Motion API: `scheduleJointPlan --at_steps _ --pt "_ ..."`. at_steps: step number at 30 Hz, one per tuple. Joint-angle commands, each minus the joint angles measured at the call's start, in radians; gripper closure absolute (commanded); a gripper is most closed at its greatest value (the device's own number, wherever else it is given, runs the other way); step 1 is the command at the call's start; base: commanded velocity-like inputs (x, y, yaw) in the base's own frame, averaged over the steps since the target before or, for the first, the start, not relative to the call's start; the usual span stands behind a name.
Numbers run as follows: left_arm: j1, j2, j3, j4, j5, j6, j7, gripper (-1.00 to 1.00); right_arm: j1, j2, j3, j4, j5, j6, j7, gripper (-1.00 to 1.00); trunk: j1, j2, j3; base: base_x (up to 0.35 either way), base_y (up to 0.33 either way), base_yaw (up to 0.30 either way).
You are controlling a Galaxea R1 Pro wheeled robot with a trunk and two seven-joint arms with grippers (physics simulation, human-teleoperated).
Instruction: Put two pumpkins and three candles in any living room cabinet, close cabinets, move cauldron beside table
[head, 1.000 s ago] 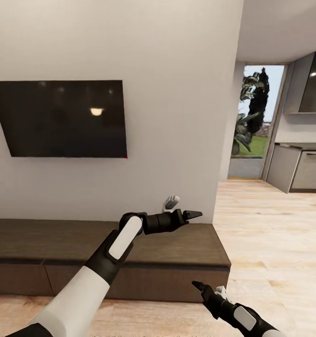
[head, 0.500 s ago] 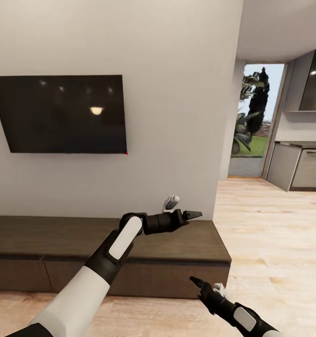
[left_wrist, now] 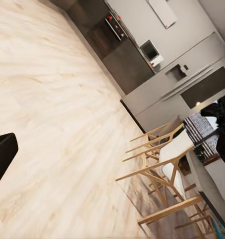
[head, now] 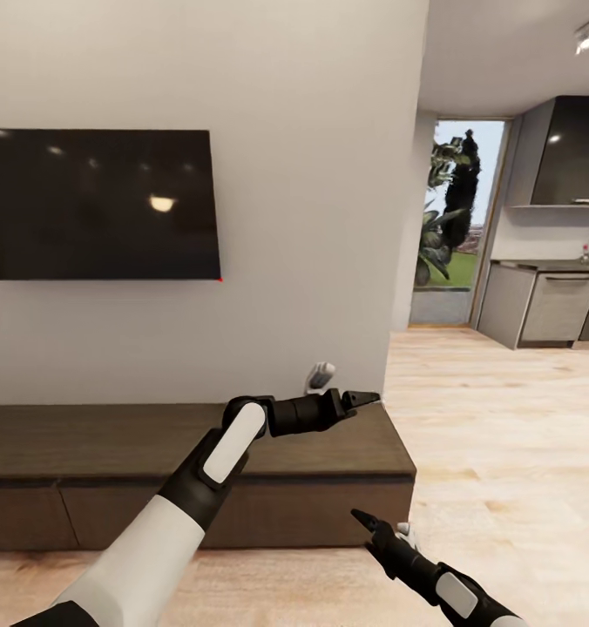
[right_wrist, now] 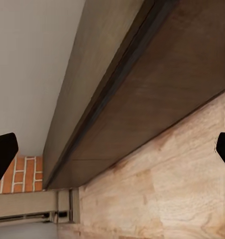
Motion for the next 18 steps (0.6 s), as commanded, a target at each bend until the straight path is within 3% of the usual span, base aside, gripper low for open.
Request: scheduleJointPlan --at_steps 1,7,18 --pt "-0.001 0.0 0.0 0.0 -0.002 0.003 -0.005 -1.0 -0.001 0.0 0.001 0.001 -0.007 0.009 0.001 -1.0 0.004 -0.008 -0.004 0.0 0.0 -0.262" --pt "-0.001 0.0 0.001 0.0 -0.003 0.003 -0.006 -1.0 0.0 0.001 0.002 0.003 -0.006 0.008 -0.001 -1.0 0.027 -0.05 -0.019 0.0 0.0 -0.222" --pt "-0.001 0.0 0.0 -0.001 -0.002 0.003 -0.007 -1.0 -0.001 0.003 0.001 0.003 -0.006 0.005 -0.005 -1.0 0.069 -0.127 -0.053 0.135 0.0 -0.019"
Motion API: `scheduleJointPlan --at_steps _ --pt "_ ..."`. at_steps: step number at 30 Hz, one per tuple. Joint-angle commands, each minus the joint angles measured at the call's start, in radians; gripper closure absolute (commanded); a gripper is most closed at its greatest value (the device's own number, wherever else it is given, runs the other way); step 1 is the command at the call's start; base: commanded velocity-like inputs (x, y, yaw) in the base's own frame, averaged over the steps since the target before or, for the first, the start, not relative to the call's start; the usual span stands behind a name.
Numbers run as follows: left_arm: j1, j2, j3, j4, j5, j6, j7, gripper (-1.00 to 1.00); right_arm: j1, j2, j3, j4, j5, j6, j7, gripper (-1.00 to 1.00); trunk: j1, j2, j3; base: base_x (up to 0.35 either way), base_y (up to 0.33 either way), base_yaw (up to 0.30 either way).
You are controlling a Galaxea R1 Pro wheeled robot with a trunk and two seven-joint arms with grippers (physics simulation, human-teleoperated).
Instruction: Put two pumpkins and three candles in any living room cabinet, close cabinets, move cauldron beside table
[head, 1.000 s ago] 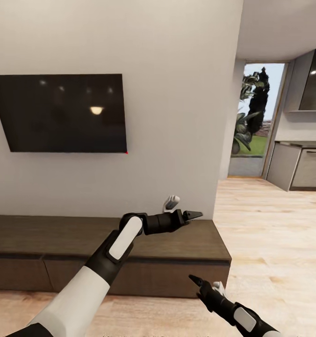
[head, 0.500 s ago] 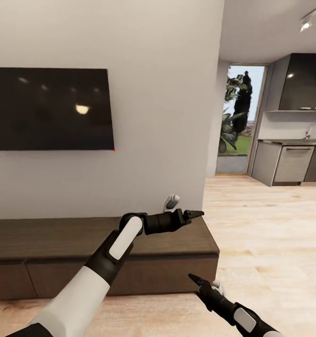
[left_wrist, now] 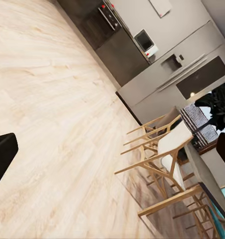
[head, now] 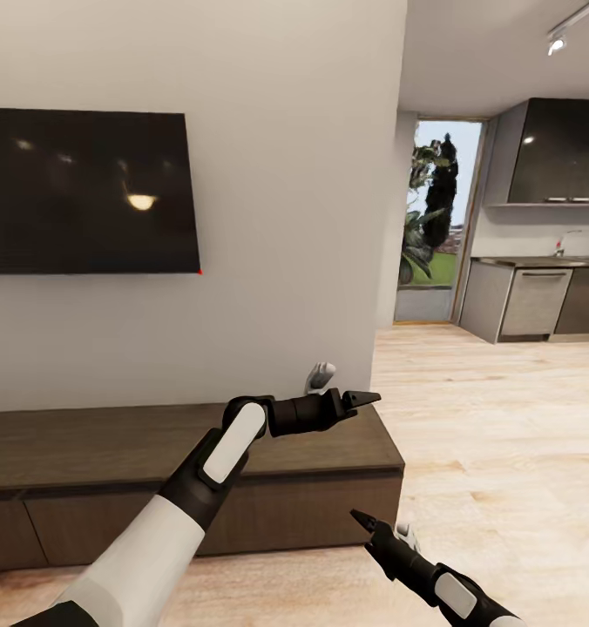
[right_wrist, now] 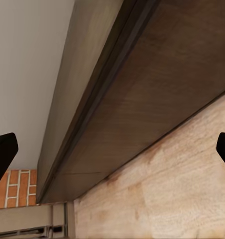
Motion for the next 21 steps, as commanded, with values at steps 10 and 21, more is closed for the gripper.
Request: scheduleJointPlan --at_steps 10,21 --pt "-0.001 0.0 0.002 -0.001 -0.002 0.003 -0.004 -1.0 0.0 -0.001 0.0 0.003 -0.007 0.011 0.077 -1.0 0.038 -0.071 -0.033 0.009 0.0 0.0" --pt "0.0 0.0 0.006 0.003 0.0 -0.026 -0.003 -1.0 0.0 0.001 0.004 0.001 0.0 0.009 0.085 -1.0 0.046 -0.085 -0.039 0.0 0.0 0.0"
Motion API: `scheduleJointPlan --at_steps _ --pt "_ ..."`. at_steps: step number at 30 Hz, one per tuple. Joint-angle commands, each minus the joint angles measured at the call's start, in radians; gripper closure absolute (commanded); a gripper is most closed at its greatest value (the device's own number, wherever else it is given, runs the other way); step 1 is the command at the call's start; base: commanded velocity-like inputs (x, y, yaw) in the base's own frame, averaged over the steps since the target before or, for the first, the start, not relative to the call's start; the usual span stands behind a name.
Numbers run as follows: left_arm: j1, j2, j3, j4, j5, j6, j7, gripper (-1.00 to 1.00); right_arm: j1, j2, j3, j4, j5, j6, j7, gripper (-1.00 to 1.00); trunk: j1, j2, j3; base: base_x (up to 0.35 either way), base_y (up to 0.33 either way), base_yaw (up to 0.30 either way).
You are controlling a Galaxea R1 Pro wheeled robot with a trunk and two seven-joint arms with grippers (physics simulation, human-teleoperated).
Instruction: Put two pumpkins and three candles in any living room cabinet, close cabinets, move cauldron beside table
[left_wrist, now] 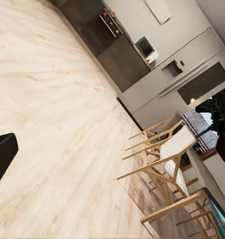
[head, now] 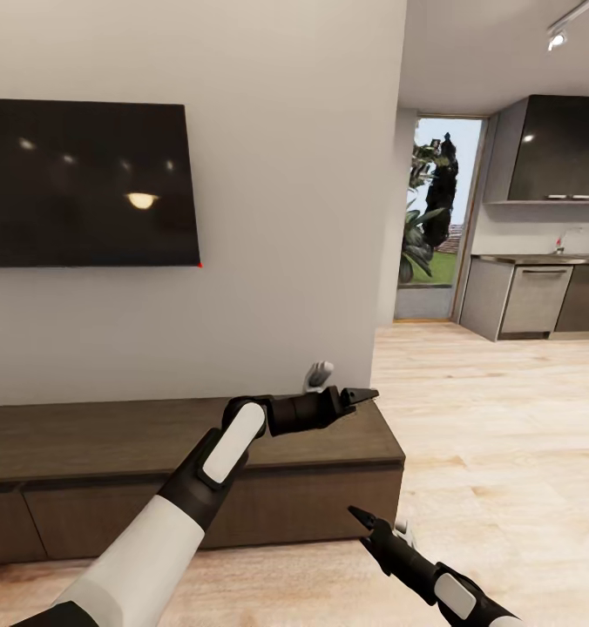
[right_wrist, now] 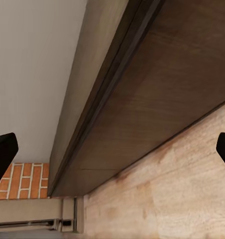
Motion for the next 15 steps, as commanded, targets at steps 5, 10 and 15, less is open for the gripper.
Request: scheduleJointPlan --at_steps 5,10,15 --pt "0.0 0.0 0.0 0.001 -0.003 -0.029 -0.003 -1.0 0.0 0.0 0.017 -0.002 -0.007 0.007 0.004 -1.0 0.0 0.0 -0.001 0.0 0.0 0.0" --pt "0.0 0.0 -0.001 0.001 -0.004 -0.032 -0.003 -1.0 0.0 0.0 0.078 -0.005 -0.008 0.006 -0.001 -1.0 0.0 0.0 -0.001 0.0 0.0 0.0" --pt "0.0 0.0 -0.002 0.0 -0.004 -0.033 -0.003 -1.0 0.0 0.0 0.129 -0.005 -0.011 -0.019 -0.002 -1.0 0.0 0.0 -0.001 0.0 0.0 0.0"
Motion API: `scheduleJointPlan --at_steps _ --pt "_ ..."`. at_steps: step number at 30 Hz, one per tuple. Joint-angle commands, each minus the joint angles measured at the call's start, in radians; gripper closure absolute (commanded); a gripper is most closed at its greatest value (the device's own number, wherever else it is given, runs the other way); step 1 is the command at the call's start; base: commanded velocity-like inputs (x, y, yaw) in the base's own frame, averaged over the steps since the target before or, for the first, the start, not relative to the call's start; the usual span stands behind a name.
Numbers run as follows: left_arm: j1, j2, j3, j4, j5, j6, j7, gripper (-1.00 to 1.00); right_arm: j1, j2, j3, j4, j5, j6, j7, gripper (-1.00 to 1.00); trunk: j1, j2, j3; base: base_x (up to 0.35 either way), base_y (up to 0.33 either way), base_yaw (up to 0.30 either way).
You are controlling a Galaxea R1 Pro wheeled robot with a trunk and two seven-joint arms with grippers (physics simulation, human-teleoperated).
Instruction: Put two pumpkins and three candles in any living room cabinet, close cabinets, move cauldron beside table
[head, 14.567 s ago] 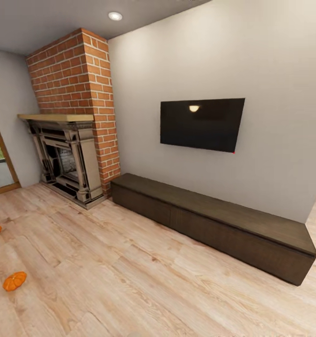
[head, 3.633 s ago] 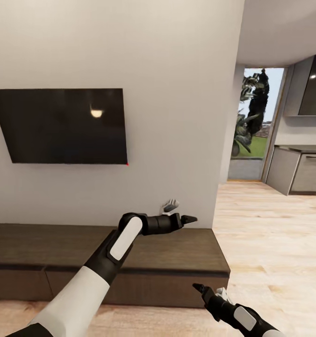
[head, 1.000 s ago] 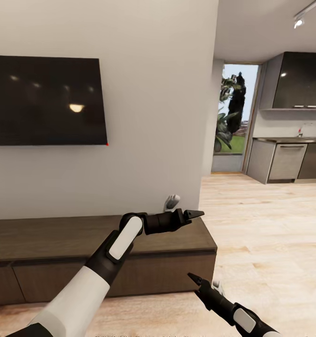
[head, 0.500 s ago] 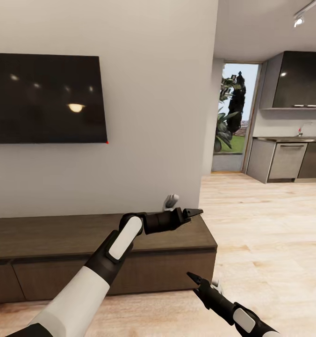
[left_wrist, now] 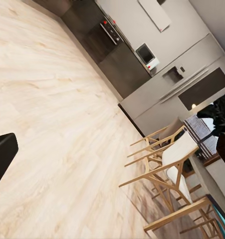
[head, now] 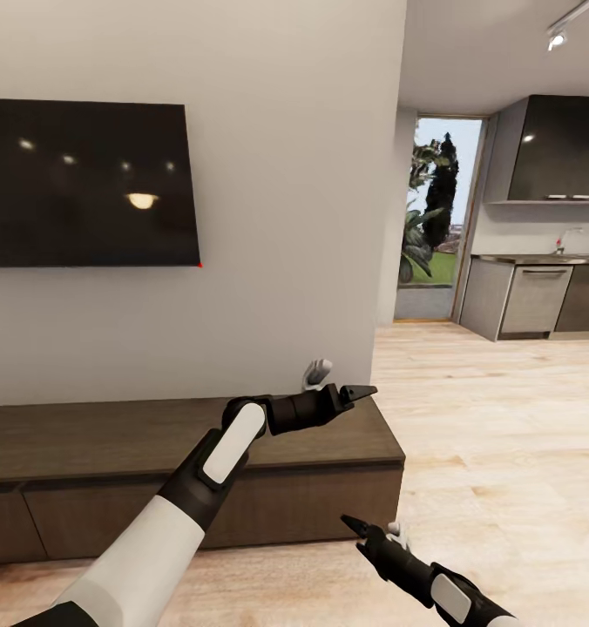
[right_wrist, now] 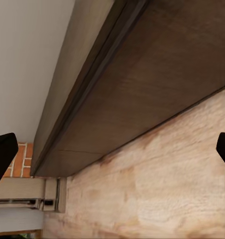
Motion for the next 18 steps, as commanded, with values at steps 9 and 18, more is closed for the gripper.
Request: scheduleJointPlan --at_steps 9,18 --pt "-0.001 0.0 0.0 0.0 0.0 0.003 -0.003 -1.0 -0.001 -0.001 0.017 0.003 -0.019 -0.005 0.0 -1.0 0.0 0.0 -0.001 0.0 0.0 0.0" --pt "-0.001 0.0 0.001 0.0 0.0 0.004 -0.003 -1.0 -0.001 -0.001 0.02 0.004 -0.02 -0.005 0.003 -1.0 0.0 0.0 -0.001 0.0 0.0 0.0"
